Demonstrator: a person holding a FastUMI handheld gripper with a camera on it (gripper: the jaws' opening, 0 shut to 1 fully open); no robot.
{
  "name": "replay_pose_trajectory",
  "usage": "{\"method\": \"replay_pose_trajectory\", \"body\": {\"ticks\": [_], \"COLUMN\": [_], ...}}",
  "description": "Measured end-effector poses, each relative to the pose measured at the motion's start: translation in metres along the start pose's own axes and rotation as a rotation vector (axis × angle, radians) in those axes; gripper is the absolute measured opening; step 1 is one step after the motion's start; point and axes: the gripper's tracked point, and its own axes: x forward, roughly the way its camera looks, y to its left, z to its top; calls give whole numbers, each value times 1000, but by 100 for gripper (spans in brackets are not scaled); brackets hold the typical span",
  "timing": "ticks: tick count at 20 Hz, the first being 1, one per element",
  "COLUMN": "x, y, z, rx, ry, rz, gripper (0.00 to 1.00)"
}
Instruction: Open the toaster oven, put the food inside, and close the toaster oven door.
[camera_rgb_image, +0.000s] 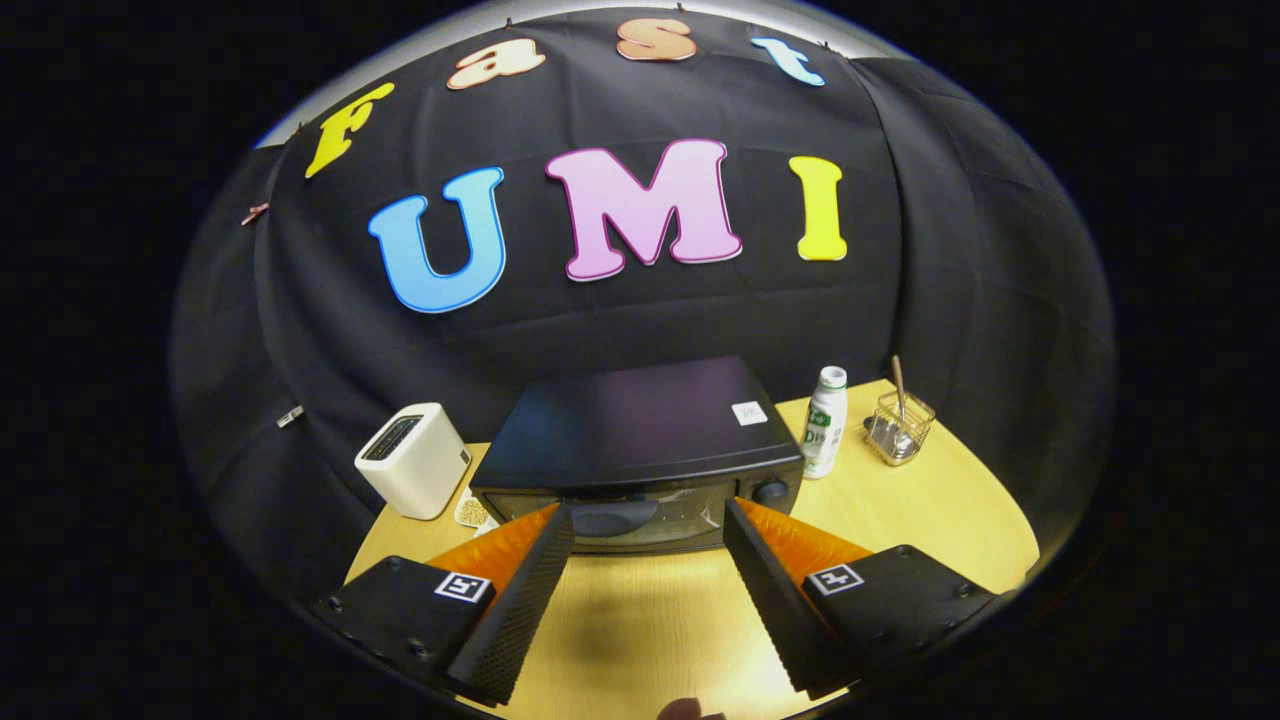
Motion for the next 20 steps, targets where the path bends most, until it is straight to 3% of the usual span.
{"method": "replay_pose_trajectory", "body": {"ticks": [9, 15, 20], "x": [-100, -140, -168], "y": [-71, -124, -167], "z": [112, 125, 145], "rx": [-191, -104, -65], "ry": [-357, -360, -439], "rz": [34, 27, -8], "gripper": [98, 98, 97]}}
